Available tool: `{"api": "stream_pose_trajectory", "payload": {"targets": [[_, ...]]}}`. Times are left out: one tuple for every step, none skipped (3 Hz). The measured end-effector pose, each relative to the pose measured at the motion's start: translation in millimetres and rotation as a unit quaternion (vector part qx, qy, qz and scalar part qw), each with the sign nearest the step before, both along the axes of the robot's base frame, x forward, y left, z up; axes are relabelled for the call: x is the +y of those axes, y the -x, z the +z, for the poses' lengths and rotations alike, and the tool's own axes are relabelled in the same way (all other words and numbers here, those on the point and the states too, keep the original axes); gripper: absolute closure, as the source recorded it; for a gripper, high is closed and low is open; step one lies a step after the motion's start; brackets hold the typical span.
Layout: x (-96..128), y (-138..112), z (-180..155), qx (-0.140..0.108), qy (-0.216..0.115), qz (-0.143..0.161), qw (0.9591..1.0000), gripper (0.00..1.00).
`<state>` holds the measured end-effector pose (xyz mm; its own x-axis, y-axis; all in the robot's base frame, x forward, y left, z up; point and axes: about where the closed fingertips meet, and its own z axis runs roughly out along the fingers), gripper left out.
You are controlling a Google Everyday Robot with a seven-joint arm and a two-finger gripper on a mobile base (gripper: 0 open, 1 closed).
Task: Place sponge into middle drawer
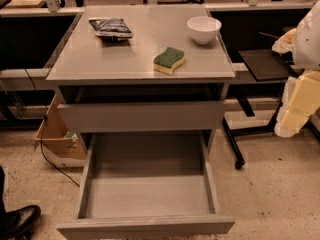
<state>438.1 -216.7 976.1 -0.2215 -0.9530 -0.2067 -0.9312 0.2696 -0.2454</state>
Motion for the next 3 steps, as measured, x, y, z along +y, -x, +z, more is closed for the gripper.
{"api": "stream_pose_trajectory", "payload": {"targets": [[2, -8, -5, 0.0, -0.002, 0.007, 1.0, 0.0], [11, -36, -24, 0.001, -0.011, 0.034, 0.9993, 0.0], [28, -88, -44, -0.006, -0.022, 0.06, 0.9979, 0.0]]}}
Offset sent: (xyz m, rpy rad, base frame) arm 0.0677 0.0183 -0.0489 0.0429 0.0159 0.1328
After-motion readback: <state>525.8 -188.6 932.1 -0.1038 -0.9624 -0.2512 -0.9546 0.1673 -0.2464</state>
